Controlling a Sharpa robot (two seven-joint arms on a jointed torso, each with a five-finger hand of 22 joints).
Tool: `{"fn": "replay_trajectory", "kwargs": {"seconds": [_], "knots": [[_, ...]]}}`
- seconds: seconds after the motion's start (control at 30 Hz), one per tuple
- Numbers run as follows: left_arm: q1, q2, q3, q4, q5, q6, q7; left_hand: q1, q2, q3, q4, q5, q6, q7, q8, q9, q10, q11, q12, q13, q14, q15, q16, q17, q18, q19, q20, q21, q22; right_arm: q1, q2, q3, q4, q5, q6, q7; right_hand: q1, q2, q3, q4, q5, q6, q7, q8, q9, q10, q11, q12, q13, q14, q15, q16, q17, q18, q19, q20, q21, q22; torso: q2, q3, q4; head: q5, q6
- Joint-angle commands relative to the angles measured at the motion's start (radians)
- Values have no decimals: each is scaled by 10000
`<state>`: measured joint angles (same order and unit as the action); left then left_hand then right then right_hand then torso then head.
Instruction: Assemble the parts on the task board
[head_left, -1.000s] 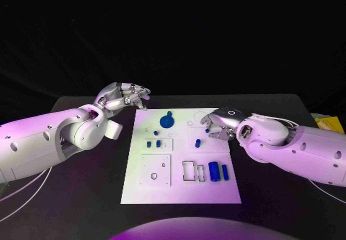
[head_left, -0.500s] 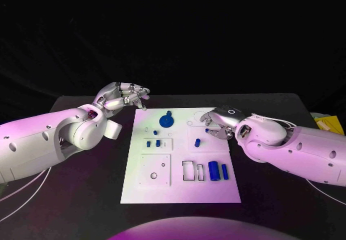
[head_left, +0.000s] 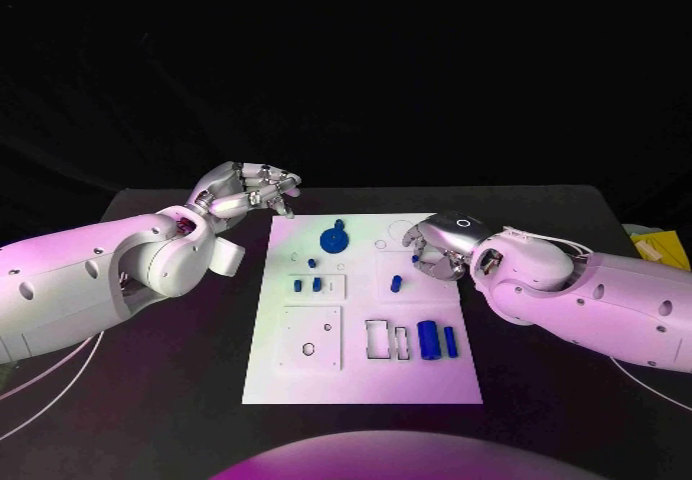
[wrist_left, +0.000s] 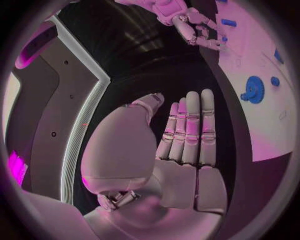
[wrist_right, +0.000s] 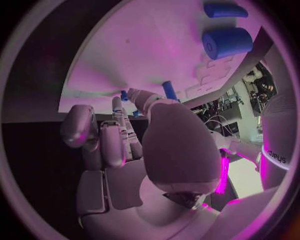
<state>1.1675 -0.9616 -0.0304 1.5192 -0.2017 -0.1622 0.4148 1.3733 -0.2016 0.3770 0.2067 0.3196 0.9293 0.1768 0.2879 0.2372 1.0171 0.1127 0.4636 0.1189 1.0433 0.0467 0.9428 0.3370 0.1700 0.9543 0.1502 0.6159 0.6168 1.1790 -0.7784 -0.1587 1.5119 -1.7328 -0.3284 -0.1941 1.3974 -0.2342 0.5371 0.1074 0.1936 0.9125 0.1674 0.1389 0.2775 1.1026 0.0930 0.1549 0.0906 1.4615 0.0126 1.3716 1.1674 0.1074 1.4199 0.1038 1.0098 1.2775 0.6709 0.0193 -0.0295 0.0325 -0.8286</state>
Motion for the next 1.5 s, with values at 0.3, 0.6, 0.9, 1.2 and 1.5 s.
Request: {"fn": "replay_trajectory", "kwargs": {"seconds": [0.3, 0.6, 0.9, 1.2, 1.5], "knots": [[6, 5, 6, 79, 69, 151, 0, 139, 11, 52, -43, 24, -23, 85, -66, -12, 47, 21, -69, -15, 60, 17, -75, -1, 118, 82, 12, -48, -18, -10, 86, 0, -45, 86, 402, -261, -284, -47, 97, -249, -39, 1924, -134, 592, 617, -575, 118, -296, 90, -376, 77, -431, -844, -31, -244, 98, -277, -6, 1, 6, 2, -7, -27], [6, -5, 6, 105, 69, 152, -16, 151, 9, 58, -53, 24, -34, 94, -75, -14, 42, 27, -80, -17, 59, 20, -80, 0, 117, 85, 12, -51, -19, -22, 133, 0, -94, -9, 501, -411, -195, 271, 318, -455, -52, 1754, -210, 842, 991, -227, 31, 34, 275, -324, 11, -267, -666, -98, -126, 81, 244, 340, 1, 12, -1, -3, -65], [6, -12, 6, 129, 69, 146, -35, 167, 16, 71, -63, 25, -42, 101, -83, -16, 39, 32, -92, -19, 61, 23, -85, 1, 116, 89, 12, -53, -21, -48, 168, -1, -118, -333, 680, -643, -234, 518, 393, -733, 20, 1972, -373, 1391, 1638, 315, -173, 309, 460, -183, -158, -109, -444, -293, 216, -67, 1415, 1003, 0, 14, -8, -35, -97], [6, -23, 6, 143, 68, 145, -50, 202, 32, 97, -87, 26, -59, 117, -100, -19, 30, 43, -116, -24, 66, 28, -93, 5, 116, 101, 11, -55, -21, -87, 197, -1, -105, -406, 769, -635, -92, 1159, 1270, -1106, -1016, 1525, -481, 1496, 2228, 1220, -432, 786, 998, -51, -392, -202, -518, -447, 498, -285, 2320, 1513, -5, 6, -9, -2, -140], [6, -36, 6, 160, 68, 159, -67, 205, 28, 103, -95, 21, -93, 146, -128, -26, 5, 66, -147, -30, 73, 41, -101, 10, 114, 113, 12, -57, -22, -97, 195, -3, -79, -505, 1030, -654, -199, 1066, 1515, -1216, -1004, 1548, -502, 1523, 2399, 1255, -451, 752, 1114, -15, -410, -224, -500, -477, 534, -311, 2480, 1615, -8, 3, -9, -10, -164]]}}
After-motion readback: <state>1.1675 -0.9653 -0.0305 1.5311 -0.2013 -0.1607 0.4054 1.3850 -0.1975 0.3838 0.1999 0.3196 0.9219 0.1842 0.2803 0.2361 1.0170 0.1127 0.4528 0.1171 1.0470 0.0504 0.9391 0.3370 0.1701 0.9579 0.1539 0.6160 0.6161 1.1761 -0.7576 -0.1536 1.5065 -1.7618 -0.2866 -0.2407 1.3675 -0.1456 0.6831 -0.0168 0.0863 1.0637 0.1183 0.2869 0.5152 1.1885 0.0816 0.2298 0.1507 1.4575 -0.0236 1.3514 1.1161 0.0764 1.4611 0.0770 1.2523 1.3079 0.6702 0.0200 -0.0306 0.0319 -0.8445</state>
